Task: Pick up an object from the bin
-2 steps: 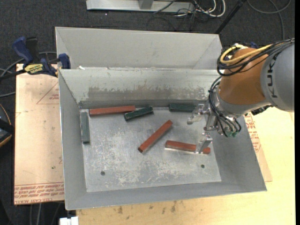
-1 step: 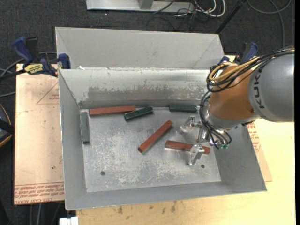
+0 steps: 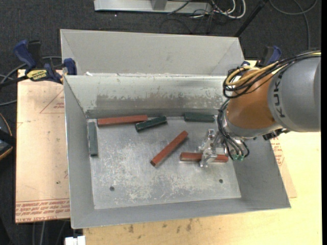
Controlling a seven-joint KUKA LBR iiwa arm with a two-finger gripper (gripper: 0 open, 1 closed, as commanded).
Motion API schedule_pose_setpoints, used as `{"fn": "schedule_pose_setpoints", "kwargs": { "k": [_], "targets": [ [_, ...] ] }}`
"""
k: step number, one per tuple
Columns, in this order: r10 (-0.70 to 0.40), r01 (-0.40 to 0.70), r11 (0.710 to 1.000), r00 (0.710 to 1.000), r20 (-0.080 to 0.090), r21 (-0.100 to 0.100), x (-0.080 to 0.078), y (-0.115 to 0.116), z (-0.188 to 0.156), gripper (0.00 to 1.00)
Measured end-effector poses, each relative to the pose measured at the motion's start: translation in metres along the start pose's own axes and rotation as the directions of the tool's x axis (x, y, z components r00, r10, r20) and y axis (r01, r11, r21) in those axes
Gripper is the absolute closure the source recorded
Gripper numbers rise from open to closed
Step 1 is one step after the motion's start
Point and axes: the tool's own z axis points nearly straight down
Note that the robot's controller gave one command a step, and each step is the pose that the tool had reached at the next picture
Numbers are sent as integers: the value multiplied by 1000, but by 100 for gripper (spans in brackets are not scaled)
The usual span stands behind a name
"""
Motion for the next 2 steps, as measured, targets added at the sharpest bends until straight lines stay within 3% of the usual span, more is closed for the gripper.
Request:
{"fn": "schedule_pose_setpoints", "kwargs": {
  "k": [2],
  "targets": [
    [32,-32,999,999,-7,0,1,0,-5,100]
  ]
}}
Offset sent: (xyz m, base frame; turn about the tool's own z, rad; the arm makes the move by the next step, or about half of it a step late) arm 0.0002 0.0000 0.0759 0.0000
